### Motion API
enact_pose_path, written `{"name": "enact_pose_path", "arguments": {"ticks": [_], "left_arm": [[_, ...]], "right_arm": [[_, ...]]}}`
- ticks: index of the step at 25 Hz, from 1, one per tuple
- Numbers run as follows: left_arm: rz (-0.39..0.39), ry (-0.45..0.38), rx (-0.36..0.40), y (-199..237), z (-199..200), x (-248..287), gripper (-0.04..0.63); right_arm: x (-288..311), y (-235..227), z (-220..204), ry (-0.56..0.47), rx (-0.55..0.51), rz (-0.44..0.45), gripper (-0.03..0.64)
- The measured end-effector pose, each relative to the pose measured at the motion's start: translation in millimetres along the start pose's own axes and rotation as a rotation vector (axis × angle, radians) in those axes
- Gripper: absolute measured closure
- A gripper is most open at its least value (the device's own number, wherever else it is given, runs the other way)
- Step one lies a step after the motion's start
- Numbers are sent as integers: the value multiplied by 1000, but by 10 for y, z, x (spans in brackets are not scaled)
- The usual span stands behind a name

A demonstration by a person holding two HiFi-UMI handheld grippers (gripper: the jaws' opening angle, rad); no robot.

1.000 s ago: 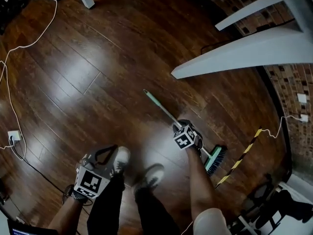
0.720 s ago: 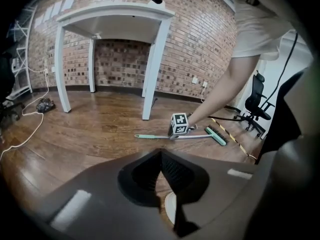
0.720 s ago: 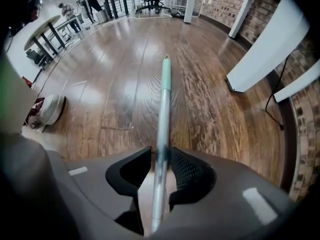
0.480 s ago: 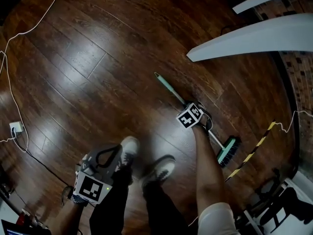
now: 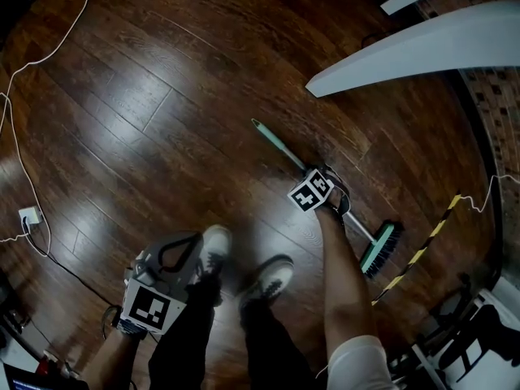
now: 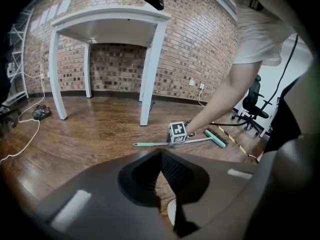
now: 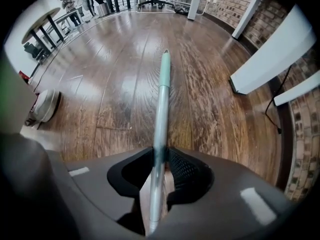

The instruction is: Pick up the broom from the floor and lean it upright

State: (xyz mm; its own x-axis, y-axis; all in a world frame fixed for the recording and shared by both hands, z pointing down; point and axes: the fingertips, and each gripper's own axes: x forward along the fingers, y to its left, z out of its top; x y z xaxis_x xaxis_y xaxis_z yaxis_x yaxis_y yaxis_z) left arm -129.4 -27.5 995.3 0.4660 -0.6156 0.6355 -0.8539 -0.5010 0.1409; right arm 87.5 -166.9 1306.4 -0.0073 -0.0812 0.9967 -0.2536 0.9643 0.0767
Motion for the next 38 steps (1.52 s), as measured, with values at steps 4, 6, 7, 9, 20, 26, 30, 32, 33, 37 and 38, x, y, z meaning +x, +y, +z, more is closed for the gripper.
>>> {"name": "enact_pose_path", "arguments": {"ticks": [4, 6, 7, 9, 20, 26, 30, 32, 33, 37, 38], "left_arm": [[-19, 7, 7, -74, 140, -14, 597], [-28, 3, 16, -92, 293, -37, 597], [-29, -2, 17, -100, 391, -48, 597], [-29, -22, 21, -105, 630, -67, 597], [-110, -165, 165, -252, 2485, -413, 597], [-127, -222, 241, -425, 3389, -423, 597], [-104, -254, 260, -551, 3885, -347, 597], [-102, -268, 291, -650, 4118, -352, 597], [-97, -269, 269, -693, 4219, -358, 597], [-25, -251, -50, -753, 4461, -299, 597], [-20, -246, -56, -764, 4497, -266, 597]], "right_arm": [[-190, 7, -16, -36, 25, -10, 528], [-342, 6, -12, -49, 32, -12, 528], [-442, -14, -11, -59, 40, -17, 528], [-694, -101, 11, -91, 58, -37, 528], [-2700, -724, -213, -254, 265, -168, 528], [-3680, -1336, -518, -407, 400, -248, 528], [-4147, -1867, -551, -496, 462, -276, 528], [-4356, -2112, -479, -550, 476, -283, 528], [-4447, -2232, -424, -577, 478, -284, 527], [-4740, -2759, -139, -672, 472, -290, 528], [-4791, -2872, -53, -691, 468, -292, 528]]}}
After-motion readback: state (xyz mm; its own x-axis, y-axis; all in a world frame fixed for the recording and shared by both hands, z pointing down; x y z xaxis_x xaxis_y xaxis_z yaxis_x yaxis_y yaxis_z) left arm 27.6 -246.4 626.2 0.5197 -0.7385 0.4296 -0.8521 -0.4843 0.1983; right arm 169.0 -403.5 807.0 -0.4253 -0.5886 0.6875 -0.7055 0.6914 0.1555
